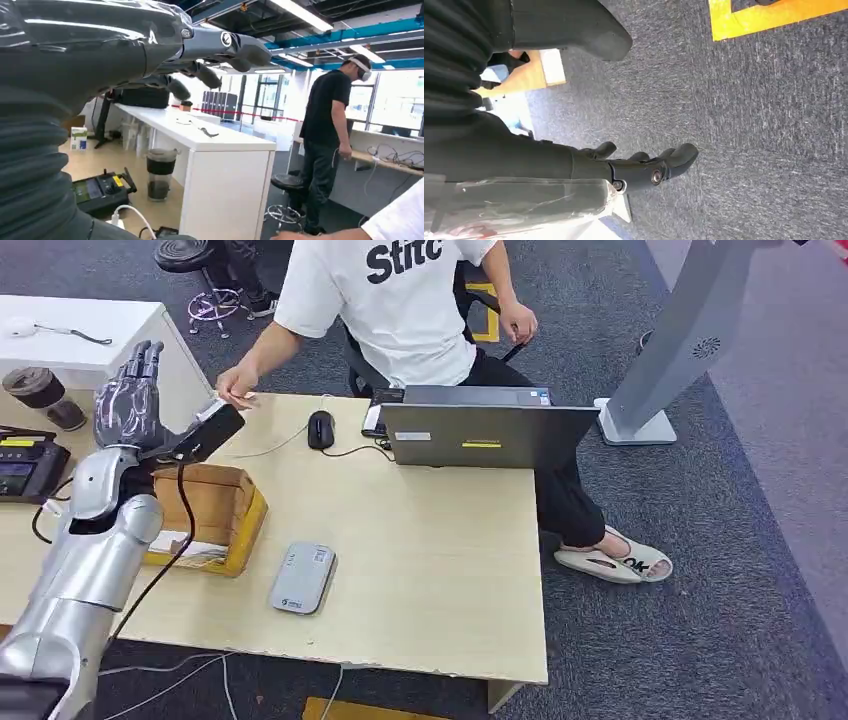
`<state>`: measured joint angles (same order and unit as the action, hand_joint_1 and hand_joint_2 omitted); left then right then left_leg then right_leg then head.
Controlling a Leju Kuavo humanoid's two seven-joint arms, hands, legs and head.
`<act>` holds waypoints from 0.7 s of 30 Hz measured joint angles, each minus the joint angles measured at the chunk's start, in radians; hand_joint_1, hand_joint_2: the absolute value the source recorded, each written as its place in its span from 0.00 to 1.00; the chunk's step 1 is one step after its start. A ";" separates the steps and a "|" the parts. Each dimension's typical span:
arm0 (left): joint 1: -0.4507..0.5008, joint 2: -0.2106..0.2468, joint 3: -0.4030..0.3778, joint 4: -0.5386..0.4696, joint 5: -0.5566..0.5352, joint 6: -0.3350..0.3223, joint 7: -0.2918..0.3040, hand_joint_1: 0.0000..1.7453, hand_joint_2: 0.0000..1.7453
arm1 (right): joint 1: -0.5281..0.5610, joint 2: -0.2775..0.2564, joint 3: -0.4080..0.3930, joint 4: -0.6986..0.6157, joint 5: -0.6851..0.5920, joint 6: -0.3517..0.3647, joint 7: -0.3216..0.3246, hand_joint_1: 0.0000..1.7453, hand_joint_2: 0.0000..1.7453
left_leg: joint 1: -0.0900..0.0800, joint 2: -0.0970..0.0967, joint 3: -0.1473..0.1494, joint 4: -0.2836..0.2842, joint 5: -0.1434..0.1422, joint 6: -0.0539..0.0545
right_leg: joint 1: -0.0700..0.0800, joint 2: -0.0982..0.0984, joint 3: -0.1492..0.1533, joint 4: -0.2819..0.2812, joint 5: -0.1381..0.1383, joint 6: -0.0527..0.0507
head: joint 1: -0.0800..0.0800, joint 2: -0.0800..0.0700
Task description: Pass the card to the sensor for recognition and then transmit it.
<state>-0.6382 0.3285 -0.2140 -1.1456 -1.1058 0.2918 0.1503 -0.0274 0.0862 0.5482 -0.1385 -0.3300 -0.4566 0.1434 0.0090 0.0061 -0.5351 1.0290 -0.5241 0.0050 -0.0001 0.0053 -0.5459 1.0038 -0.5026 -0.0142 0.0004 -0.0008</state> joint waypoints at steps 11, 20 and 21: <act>0.115 0.053 0.051 -0.165 0.113 -0.092 -0.050 0.00 1.00 | 0.001 -0.003 0.000 0.001 -0.018 -0.007 -0.001 0.00 1.00 | 0.000 0.000 0.000 0.000 0.000 0.000 | 0.000 0.000 0.000 0.000 0.000 0.000 | 0.000 0.000; 0.245 0.137 0.034 -0.484 0.125 -0.274 -0.054 0.00 1.00 | 0.003 -0.003 0.000 0.002 -0.066 -0.011 -0.015 0.00 1.00 | 0.000 0.000 -0.001 0.000 -0.001 0.000 | 0.000 0.001 -0.001 0.000 -0.001 0.000 | 0.000 0.000; 0.261 0.146 0.029 -0.507 0.124 -0.275 -0.054 0.00 1.00 | 0.003 -0.003 0.000 0.002 -0.067 -0.011 -0.015 0.00 1.00 | 0.000 0.001 -0.001 0.000 -0.001 0.000 | 0.000 0.001 -0.001 0.000 -0.001 0.000 | 0.000 0.000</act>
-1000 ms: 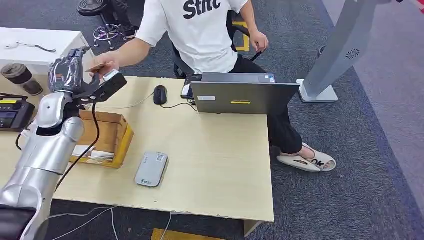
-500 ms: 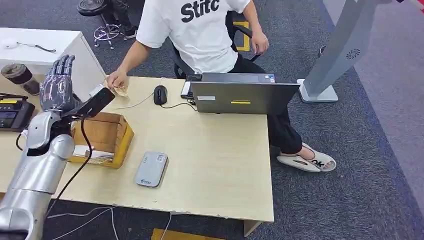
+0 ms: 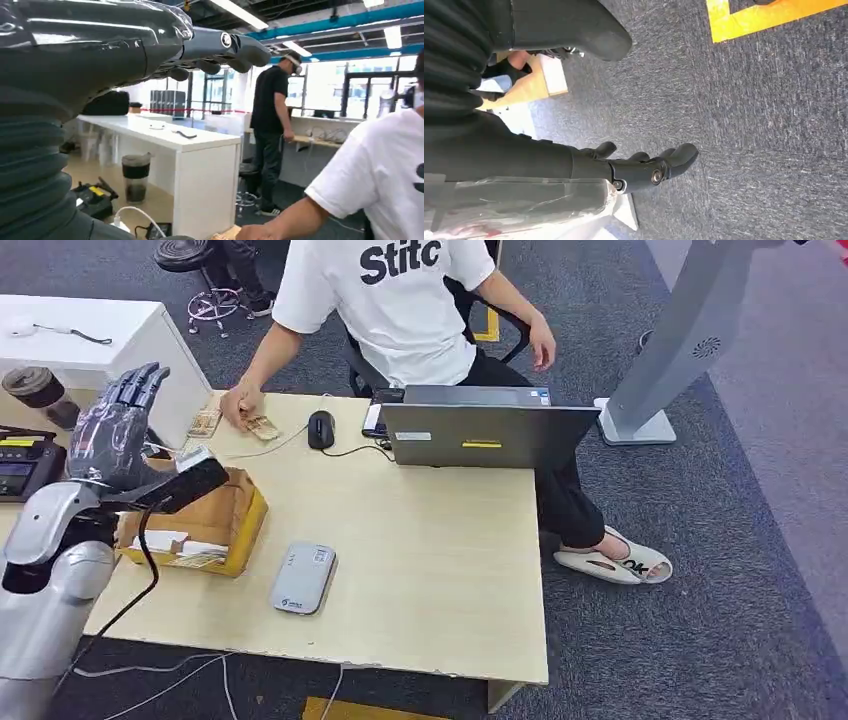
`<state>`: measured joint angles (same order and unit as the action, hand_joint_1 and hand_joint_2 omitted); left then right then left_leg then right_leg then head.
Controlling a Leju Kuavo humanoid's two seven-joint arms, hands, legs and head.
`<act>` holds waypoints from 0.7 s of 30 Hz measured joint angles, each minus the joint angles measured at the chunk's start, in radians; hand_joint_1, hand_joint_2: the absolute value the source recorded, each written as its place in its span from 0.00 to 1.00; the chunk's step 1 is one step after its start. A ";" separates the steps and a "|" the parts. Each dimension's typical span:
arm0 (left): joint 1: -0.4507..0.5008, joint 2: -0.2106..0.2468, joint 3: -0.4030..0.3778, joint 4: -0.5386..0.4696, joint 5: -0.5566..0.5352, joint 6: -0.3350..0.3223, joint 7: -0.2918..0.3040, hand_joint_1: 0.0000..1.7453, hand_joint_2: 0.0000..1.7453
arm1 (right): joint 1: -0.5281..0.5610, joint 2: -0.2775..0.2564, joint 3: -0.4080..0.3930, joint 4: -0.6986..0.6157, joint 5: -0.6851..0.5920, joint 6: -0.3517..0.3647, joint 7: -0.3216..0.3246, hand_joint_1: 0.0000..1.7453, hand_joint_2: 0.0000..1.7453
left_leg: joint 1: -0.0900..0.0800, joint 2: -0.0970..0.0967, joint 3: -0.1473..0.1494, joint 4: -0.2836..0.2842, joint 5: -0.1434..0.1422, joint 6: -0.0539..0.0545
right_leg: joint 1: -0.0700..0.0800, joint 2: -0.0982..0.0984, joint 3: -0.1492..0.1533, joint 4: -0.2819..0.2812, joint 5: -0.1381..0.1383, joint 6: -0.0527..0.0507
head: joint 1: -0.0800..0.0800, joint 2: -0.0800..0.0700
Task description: Pass the card to the sensor for recognition and then transmit it.
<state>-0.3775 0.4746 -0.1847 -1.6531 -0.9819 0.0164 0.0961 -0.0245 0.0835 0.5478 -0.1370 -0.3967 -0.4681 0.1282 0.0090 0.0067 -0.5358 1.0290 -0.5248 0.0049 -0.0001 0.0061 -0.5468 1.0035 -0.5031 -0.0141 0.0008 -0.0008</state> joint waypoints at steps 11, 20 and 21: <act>0.193 0.038 -0.050 -0.195 -0.108 0.082 0.029 0.00 1.00 | 0.000 0.002 -0.002 0.000 -0.040 -0.003 0.000 0.00 1.00 | 0.000 0.001 0.000 0.000 0.000 0.000 | 0.000 0.001 0.000 0.000 0.000 0.000 | 0.000 0.000; 0.376 0.068 -0.056 -0.275 -0.124 0.088 0.022 0.00 1.00 | 0.001 0.005 -0.008 0.002 -0.069 -0.007 -0.008 0.00 1.00 | 0.000 0.000 0.000 0.000 0.000 0.000 | 0.000 0.000 0.000 0.000 -0.001 0.000 | 0.000 0.000; 0.387 0.069 -0.056 -0.281 -0.125 0.088 0.022 0.00 1.00 | 0.001 0.006 -0.009 0.002 -0.069 -0.008 -0.008 0.00 1.00 | 0.000 0.000 0.000 0.000 0.000 0.000 | 0.000 0.000 0.000 0.000 -0.001 0.000 | 0.000 0.000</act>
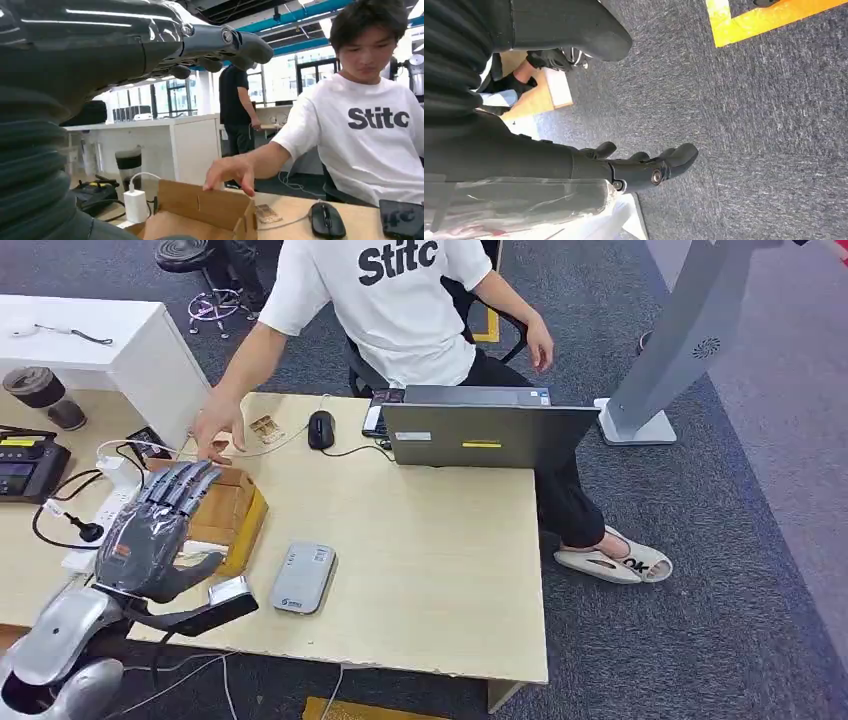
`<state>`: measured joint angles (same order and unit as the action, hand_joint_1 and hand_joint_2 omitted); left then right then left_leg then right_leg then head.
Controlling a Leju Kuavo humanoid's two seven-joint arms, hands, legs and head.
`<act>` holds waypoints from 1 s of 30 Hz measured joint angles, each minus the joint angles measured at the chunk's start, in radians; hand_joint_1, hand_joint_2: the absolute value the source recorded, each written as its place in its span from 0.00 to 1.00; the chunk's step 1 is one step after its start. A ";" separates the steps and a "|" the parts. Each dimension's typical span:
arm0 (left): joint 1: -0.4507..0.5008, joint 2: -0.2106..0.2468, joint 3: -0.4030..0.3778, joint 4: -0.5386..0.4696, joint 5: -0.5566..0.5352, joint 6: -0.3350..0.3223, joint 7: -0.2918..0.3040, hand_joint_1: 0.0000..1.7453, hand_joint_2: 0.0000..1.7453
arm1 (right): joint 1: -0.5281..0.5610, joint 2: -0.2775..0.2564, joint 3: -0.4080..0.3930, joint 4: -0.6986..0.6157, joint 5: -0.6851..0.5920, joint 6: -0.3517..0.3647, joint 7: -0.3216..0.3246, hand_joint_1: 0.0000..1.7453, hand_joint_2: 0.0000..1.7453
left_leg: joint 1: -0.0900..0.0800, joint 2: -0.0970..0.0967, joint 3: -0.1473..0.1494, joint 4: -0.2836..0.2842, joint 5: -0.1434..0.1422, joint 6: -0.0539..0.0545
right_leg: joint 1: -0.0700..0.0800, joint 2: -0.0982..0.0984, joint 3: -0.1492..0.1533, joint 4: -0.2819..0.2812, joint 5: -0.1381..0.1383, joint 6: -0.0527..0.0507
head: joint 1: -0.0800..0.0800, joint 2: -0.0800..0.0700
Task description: Pass the card to the sensor for recognition and then transmit it.
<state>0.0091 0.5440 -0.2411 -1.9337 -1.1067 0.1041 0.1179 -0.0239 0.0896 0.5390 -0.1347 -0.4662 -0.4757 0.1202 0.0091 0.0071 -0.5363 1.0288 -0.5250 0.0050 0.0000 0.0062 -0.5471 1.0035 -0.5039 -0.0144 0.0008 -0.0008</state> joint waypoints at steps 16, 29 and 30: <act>0.197 0.015 0.027 -0.093 -0.025 0.013 0.000 0.00 1.00 | 0.001 0.004 -0.007 0.000 -0.032 0.000 -0.002 0.00 1.00 | 0.000 -0.001 0.000 0.000 -0.001 0.000 | 0.000 -0.001 0.000 0.000 -0.001 0.000 | 0.000 0.000; 0.280 -0.006 0.056 -0.120 -0.144 0.055 0.082 0.00 1.00 | 0.001 0.008 -0.010 0.001 -0.038 -0.008 -0.003 0.00 1.00 | 0.000 -0.001 0.000 0.000 -0.001 0.000 | 0.000 -0.001 0.001 0.000 -0.001 0.000 | 0.000 0.000; 0.283 -0.009 0.059 -0.120 -0.154 0.055 0.092 0.00 1.00 | 0.000 0.008 -0.010 0.002 -0.038 -0.008 -0.002 0.00 1.00 | 0.000 -0.001 0.000 0.000 -0.001 0.000 | 0.000 -0.001 0.001 0.000 -0.001 0.000 | 0.000 0.000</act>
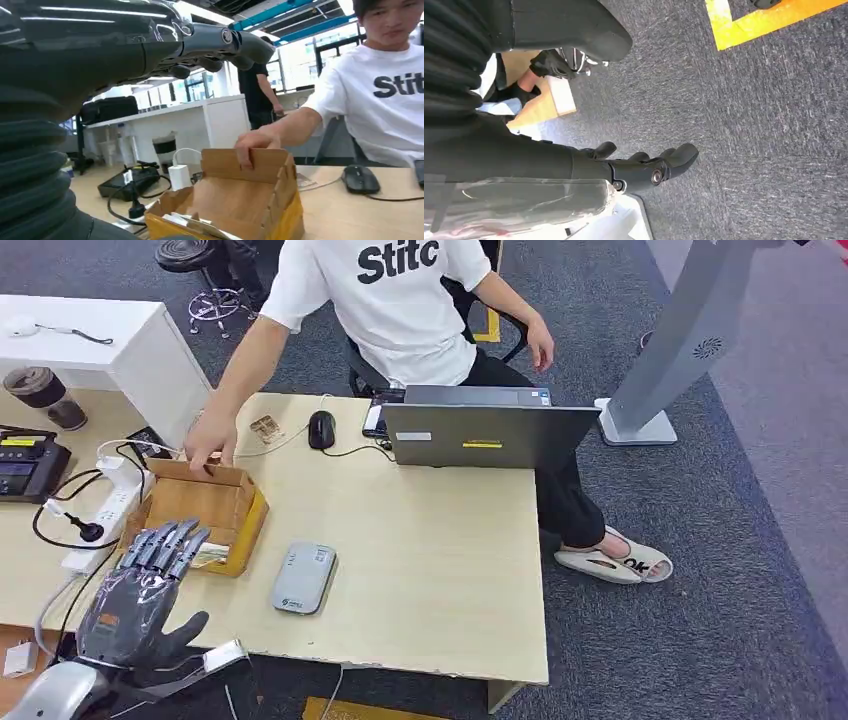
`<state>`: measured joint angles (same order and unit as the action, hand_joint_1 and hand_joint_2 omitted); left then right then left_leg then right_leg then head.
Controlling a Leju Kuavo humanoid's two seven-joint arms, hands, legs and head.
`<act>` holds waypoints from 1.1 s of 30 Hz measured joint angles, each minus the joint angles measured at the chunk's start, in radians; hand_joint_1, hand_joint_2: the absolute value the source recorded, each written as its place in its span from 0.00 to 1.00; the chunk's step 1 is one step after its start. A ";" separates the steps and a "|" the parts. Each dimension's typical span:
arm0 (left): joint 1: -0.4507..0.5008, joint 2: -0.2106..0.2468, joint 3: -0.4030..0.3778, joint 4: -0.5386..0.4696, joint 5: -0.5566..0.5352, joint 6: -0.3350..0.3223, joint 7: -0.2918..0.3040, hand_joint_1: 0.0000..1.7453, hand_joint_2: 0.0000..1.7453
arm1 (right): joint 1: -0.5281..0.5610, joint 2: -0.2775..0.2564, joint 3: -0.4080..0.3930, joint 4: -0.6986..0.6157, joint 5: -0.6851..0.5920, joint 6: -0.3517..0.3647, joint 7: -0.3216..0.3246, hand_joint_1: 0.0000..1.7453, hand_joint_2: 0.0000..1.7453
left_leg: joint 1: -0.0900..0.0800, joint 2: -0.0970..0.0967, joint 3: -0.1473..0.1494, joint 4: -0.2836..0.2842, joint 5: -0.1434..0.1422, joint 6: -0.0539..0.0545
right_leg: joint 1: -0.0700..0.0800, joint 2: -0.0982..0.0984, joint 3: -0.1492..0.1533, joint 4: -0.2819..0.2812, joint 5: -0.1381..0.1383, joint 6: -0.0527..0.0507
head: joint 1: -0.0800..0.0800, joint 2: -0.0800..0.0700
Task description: Pass the card to the sensor for recognition and then transmit it.
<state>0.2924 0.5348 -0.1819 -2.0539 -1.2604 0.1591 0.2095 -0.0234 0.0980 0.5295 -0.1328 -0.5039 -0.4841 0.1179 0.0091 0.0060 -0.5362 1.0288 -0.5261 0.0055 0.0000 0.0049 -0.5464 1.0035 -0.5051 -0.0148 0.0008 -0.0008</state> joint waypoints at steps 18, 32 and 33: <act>-0.038 -0.062 0.201 0.106 -0.077 -0.079 0.093 0.00 1.00 | -0.001 0.002 0.017 0.003 -0.011 -0.002 0.015 0.00 1.00 | 0.000 0.000 0.000 0.000 0.000 0.000 | 0.000 0.000 0.000 0.000 0.000 0.000 | 0.000 0.000; -0.077 -0.087 0.246 0.186 -0.076 -0.095 0.092 0.00 1.00 | -0.002 0.002 0.031 0.003 -0.010 -0.001 0.019 0.00 1.00 | 0.000 0.000 0.000 0.000 0.000 0.000 | 0.000 0.000 0.000 0.000 0.000 0.000 | 0.000 0.000; -0.084 -0.089 0.247 0.198 -0.076 -0.098 0.092 0.00 1.00 | -0.003 0.002 0.035 0.003 -0.009 -0.001 0.019 0.00 1.00 | 0.000 0.000 0.000 0.000 0.000 0.000 | 0.000 0.000 0.000 0.000 0.000 0.000 | 0.000 0.000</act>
<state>0.2084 0.4456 0.0649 -1.8563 -1.3359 0.0607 0.3014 -0.0261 0.0996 0.5642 -0.1301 -0.5131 -0.4849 0.1370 0.0091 0.0059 -0.5358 1.0288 -0.5260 0.0055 0.0000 0.0047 -0.5462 1.0035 -0.5050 -0.0148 0.0007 -0.0008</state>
